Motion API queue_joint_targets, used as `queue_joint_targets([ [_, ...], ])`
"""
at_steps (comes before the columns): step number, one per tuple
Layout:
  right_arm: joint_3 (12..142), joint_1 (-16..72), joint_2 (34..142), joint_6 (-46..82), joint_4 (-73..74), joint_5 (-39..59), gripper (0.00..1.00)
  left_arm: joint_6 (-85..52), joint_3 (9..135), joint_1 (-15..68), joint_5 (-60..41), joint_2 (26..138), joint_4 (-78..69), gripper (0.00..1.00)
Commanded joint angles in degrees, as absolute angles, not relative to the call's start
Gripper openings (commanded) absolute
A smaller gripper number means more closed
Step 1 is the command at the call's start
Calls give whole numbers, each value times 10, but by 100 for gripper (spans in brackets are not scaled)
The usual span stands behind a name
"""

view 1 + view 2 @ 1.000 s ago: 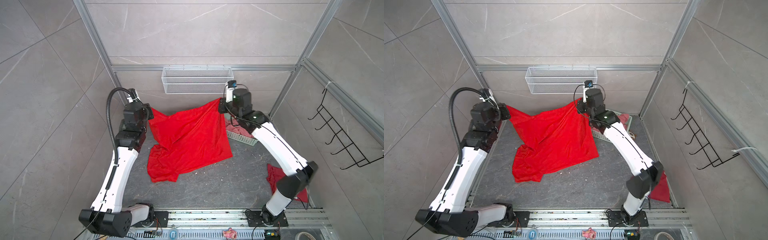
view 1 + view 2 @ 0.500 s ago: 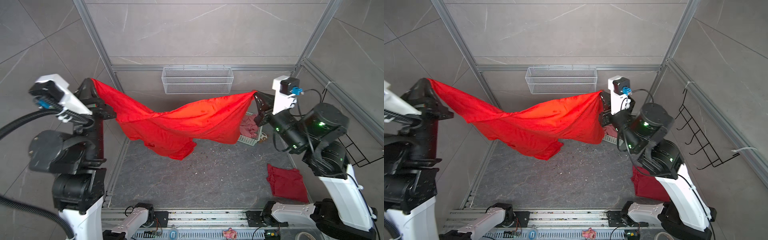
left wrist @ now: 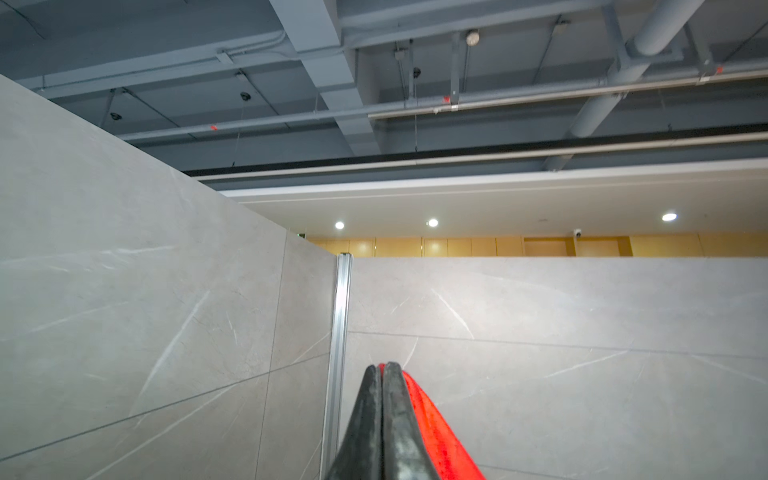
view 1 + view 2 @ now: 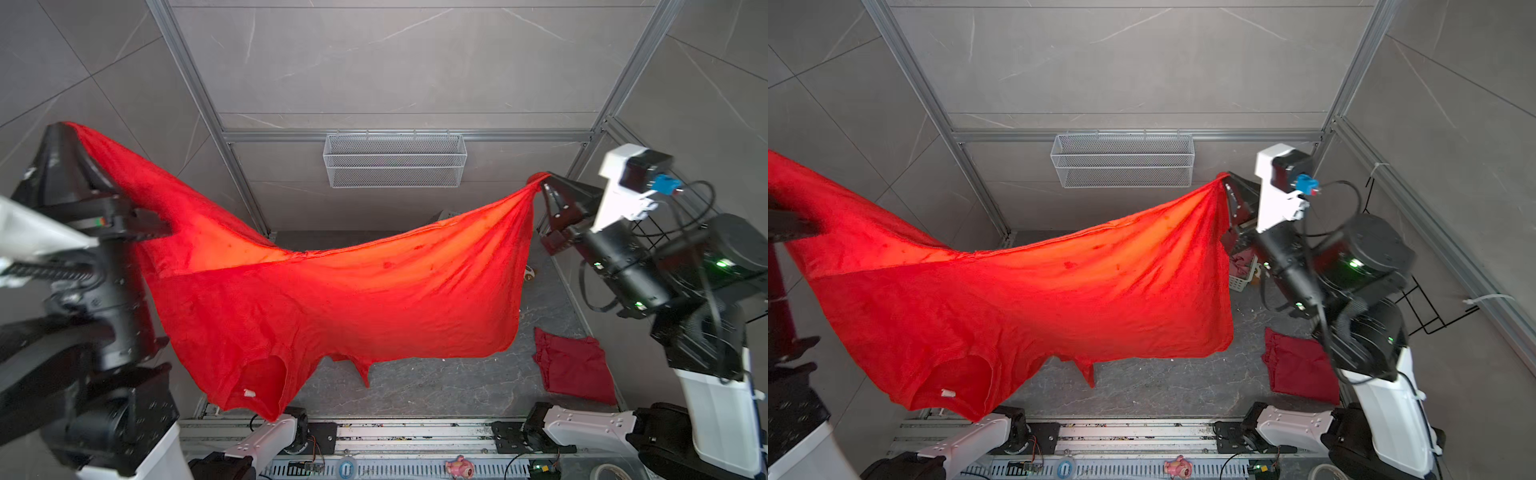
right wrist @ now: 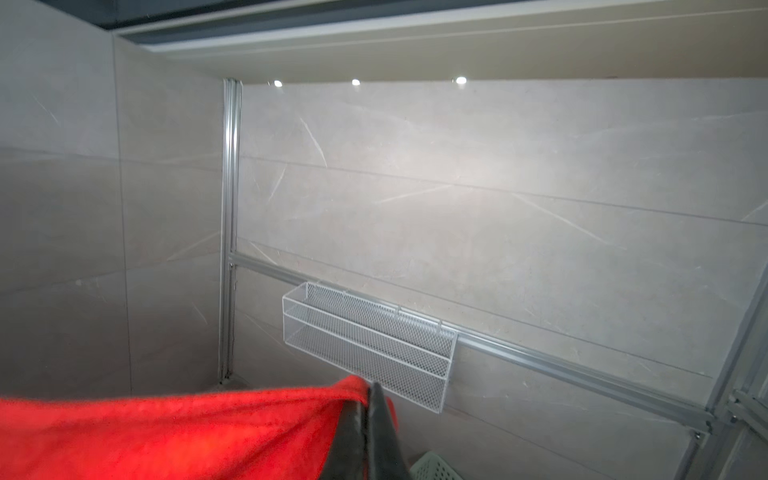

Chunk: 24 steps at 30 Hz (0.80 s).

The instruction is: Fold and stack the t-shirts

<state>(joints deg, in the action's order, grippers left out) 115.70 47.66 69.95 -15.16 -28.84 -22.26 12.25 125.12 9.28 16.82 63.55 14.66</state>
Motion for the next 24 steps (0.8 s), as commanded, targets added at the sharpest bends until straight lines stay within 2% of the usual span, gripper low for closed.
queue_joint_targets([
  [1,1122,478,768,-164,-269,-289,0,152,1220,91,185,719,131,0],
  [7,1099,466,860,-167,-243,-345,0,155,1158,78,202,797,85,0],
  [15,1143,393,1010,-93,-261,-300,0,4,1069,-24,133,886,73,0],
  [21,1210,376,1140,-58,-305,-287,0,-55,986,-45,107,932,49,0],
  [24,1260,374,1172,-62,-328,-296,0,-61,984,-50,103,936,48,0],
])
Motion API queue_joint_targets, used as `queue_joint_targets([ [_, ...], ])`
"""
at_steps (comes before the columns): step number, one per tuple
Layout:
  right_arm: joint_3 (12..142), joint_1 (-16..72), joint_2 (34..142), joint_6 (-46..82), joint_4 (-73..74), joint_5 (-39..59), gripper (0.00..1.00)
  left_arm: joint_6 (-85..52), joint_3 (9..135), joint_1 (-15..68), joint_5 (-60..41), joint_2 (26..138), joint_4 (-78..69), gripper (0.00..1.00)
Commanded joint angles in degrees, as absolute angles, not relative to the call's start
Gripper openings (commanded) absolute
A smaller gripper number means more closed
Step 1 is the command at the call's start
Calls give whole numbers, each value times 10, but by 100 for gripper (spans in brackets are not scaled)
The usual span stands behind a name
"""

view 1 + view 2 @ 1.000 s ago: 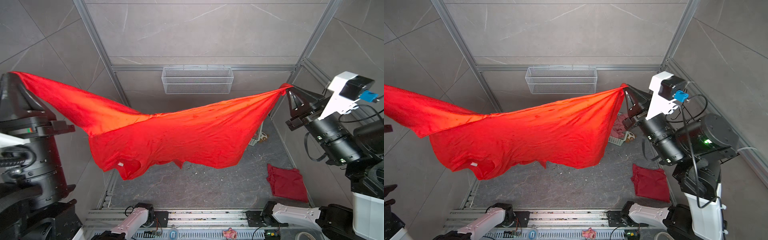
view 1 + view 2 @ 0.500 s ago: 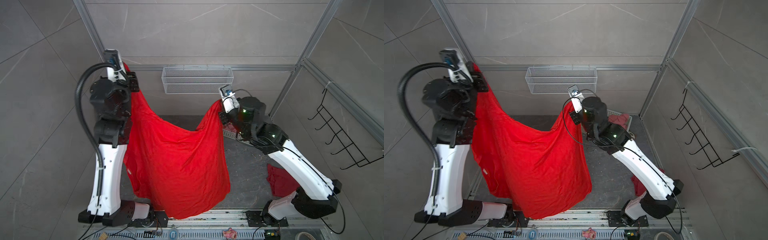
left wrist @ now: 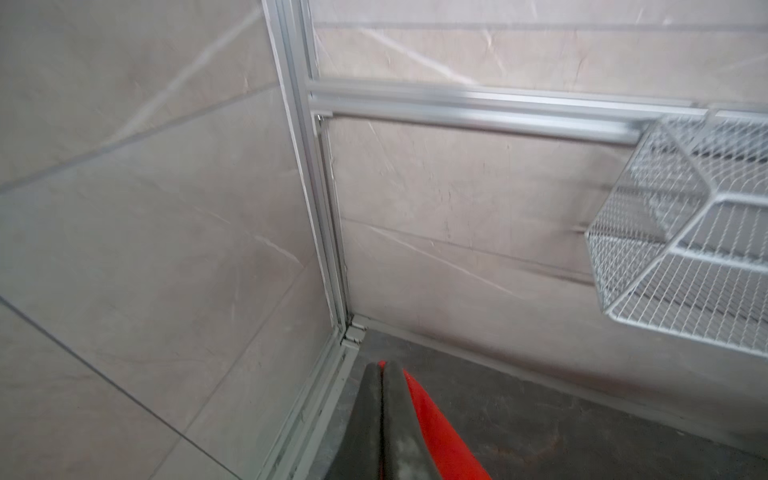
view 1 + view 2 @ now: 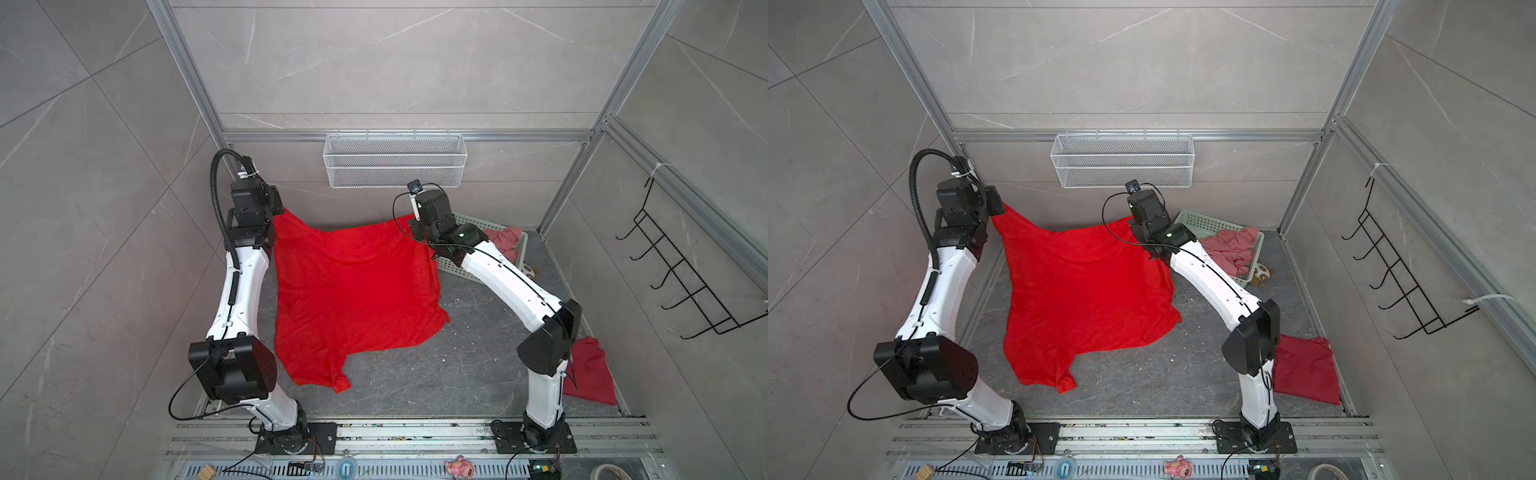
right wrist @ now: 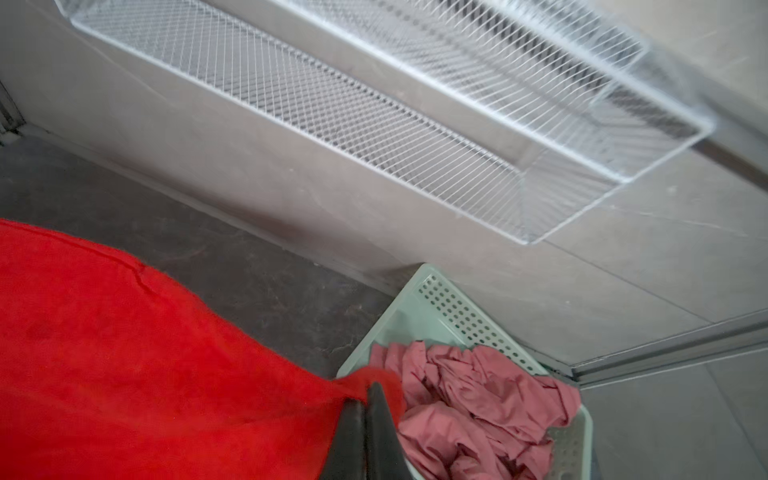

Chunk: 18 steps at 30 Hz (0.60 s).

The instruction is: Fold and stack the t-shirts

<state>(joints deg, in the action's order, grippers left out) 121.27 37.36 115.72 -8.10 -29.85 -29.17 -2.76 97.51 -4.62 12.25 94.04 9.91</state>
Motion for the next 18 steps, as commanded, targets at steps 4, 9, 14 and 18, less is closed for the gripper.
queue_joint_targets([
  [4,1271,374,1142,-78,-317,-296,0,-51,999,-53,104,905,52,0],
  [9,1245,377,1041,-88,-308,-271,0,-22,1023,-56,110,825,62,0],
  [14,1198,403,904,-117,-304,-259,0,17,1009,-56,147,713,38,0],
  [18,1189,442,813,-149,-309,-257,0,63,1014,-56,182,643,12,0],
])
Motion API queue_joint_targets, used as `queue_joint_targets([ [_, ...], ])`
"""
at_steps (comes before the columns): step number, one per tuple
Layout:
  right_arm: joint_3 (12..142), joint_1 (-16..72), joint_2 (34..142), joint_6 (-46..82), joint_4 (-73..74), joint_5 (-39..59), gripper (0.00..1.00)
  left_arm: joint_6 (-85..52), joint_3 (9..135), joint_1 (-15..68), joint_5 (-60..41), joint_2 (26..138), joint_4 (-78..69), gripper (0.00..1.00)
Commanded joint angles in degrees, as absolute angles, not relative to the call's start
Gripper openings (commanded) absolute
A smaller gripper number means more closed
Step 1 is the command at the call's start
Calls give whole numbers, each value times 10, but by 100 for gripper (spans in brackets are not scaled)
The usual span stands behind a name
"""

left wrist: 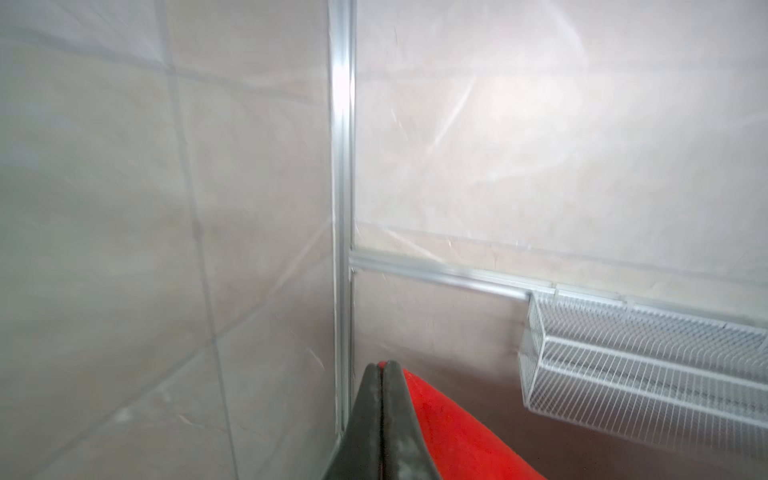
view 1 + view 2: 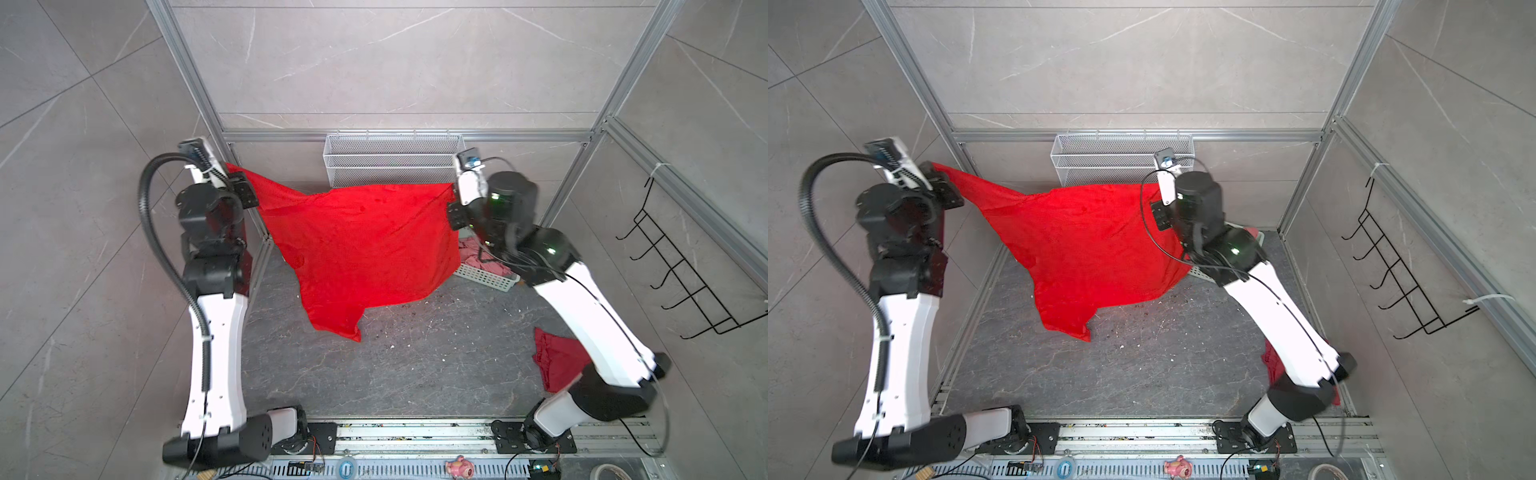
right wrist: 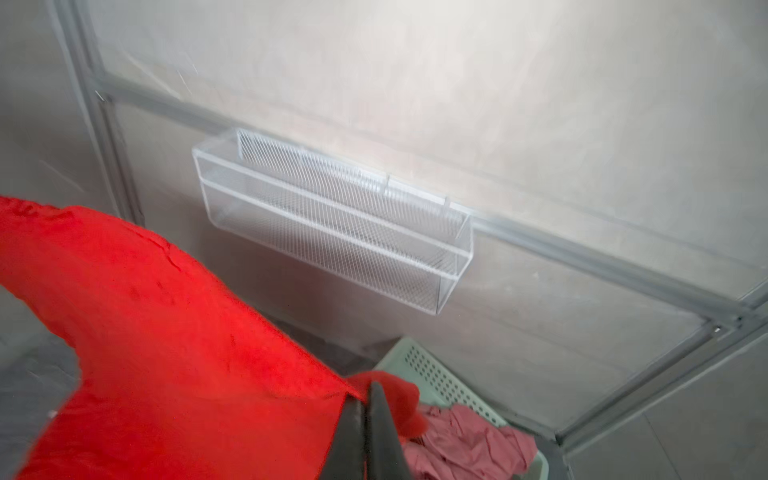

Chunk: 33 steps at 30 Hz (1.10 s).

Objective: Fold and stack the t-shirts
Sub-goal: 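Lift the red t-shirt high again with both grippers to shake it out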

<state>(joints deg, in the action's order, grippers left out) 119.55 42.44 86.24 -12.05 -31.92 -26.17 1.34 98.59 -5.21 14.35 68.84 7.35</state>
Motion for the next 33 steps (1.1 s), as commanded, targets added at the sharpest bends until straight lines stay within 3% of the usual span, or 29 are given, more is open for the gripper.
queue_joint_targets([
  [1,1191,446,796,-149,-312,-246,0,72,1024,-56,187,634,13,0],
  [7,1208,456,723,-160,-315,-210,0,113,1072,-56,216,593,-38,0],
  [16,1240,456,710,-195,-309,-224,0,182,1219,-56,240,658,-41,0],
  [25,1163,455,784,-254,-220,-350,0,177,1128,-56,238,700,-58,0],
  [33,1155,383,917,-170,-252,-345,0,146,1002,-58,238,750,-95,0],
])
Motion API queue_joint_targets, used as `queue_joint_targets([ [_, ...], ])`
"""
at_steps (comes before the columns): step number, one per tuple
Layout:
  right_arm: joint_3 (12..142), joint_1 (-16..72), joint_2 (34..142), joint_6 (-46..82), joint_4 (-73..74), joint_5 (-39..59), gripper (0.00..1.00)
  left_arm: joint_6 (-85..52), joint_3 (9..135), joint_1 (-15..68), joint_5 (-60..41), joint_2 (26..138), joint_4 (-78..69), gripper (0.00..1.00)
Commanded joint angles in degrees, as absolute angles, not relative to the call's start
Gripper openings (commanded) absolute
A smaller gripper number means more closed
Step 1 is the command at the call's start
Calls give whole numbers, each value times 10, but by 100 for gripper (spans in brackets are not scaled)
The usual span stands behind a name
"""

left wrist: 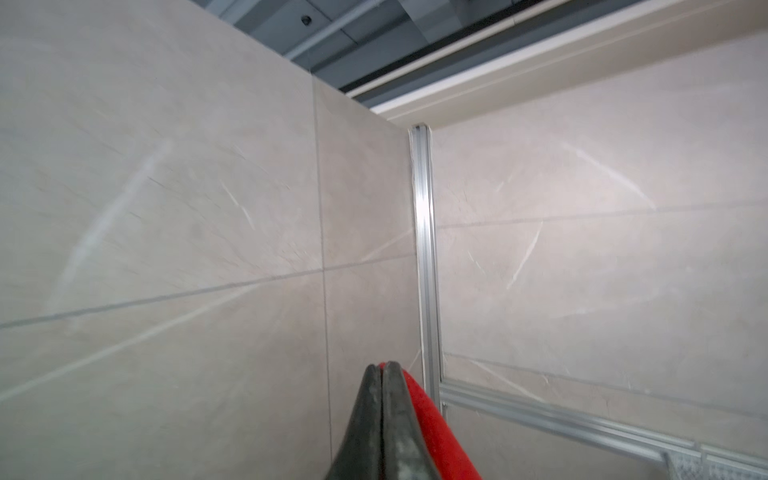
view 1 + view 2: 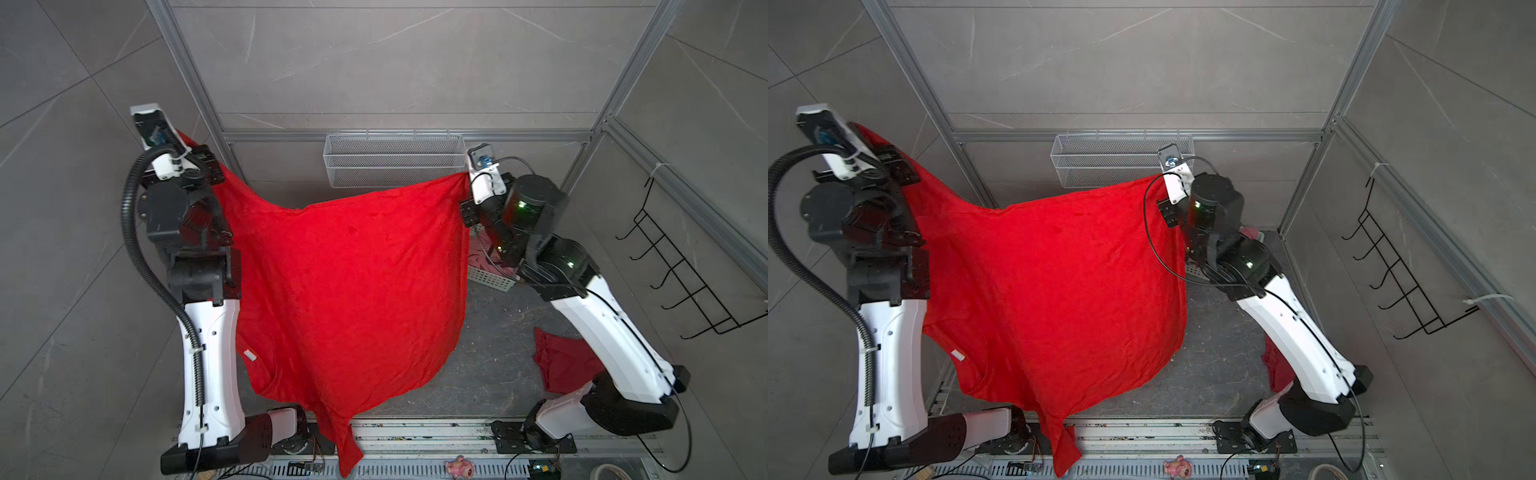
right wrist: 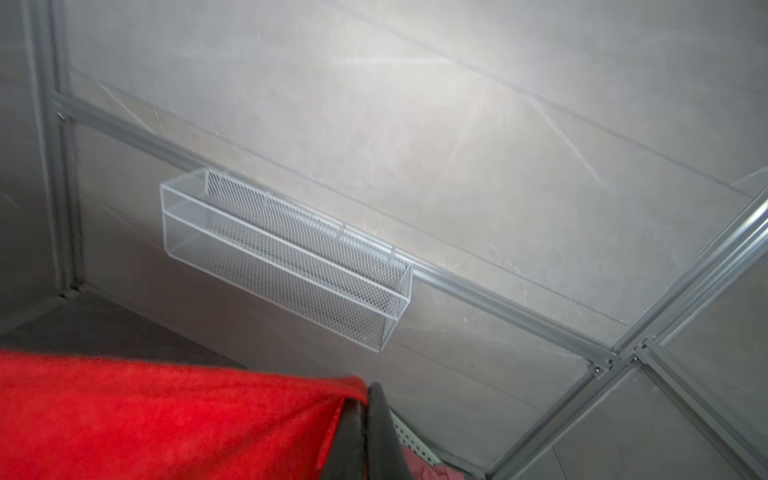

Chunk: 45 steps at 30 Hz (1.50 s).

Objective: Fold and stack the t-shirts
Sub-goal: 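Lift the red t-shirt high again with both grippers to shake it out, then lower the red t-shirt flat onto the floor with both grippers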

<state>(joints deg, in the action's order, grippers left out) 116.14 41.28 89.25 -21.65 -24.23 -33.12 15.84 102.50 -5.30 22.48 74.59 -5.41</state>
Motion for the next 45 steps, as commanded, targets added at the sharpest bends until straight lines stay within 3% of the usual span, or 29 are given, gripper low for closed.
queue_joint_targets([
  [1,1151,372,936,-153,-258,-342,0,136,981,-60,231,758,-92,0],
  [9,1171,355,1091,-58,-311,-278,0,33,837,-64,200,833,-83,0],
  [20,1339,337,1278,-50,-409,-273,0,-48,797,-73,156,913,-34,0],
  [33,1480,314,1413,-97,-459,-222,0,-171,741,-75,132,848,124,0],
  [38,1605,305,1502,-94,-485,-190,0,-181,720,-75,131,823,143,0],
  [45,1603,297,1542,-56,-448,-143,0,-193,712,-75,126,817,143,0],
])
